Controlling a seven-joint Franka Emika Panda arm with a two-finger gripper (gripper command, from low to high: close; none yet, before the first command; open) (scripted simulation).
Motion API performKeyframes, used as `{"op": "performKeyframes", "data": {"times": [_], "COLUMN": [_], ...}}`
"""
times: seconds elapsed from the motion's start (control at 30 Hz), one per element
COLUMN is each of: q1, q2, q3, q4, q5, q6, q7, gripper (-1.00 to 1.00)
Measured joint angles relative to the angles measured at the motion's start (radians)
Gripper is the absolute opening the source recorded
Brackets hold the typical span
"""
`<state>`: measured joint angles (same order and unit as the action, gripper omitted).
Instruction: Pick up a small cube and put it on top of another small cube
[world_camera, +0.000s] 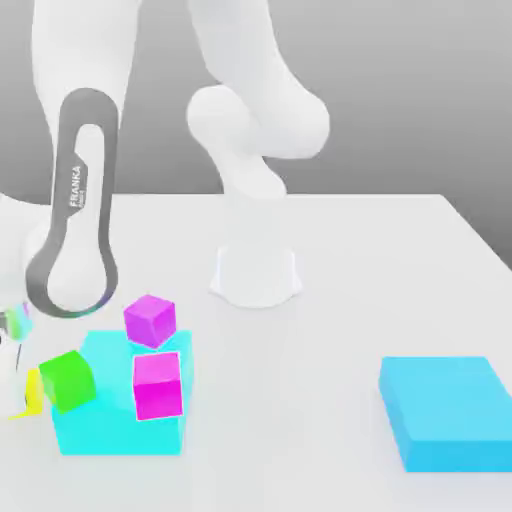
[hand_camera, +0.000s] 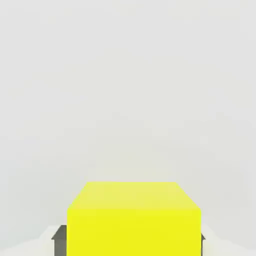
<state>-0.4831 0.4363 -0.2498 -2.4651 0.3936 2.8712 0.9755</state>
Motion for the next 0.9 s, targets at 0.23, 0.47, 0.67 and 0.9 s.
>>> {"op": "performKeyframes", "data": {"times": [0.23,0.47,0.67,0.9], "q1": [0.111,0.192,0.188,0.138], "q2": [-0.198,-0.400,-0.614,-0.872], "q3": [-0.109,-0.071,-0.040,0.032], "q4": [-0.035,-0.066,-0.208,-0.377], "q5": [-0.197,-0.278,-0.316,-0.420], "q6": [-0.135,-0.263,-0.352,-0.453], "q7": [0.116,0.168,0.194,0.268], "gripper": [-1.00,-1.00,-1.00,-1.00]}}
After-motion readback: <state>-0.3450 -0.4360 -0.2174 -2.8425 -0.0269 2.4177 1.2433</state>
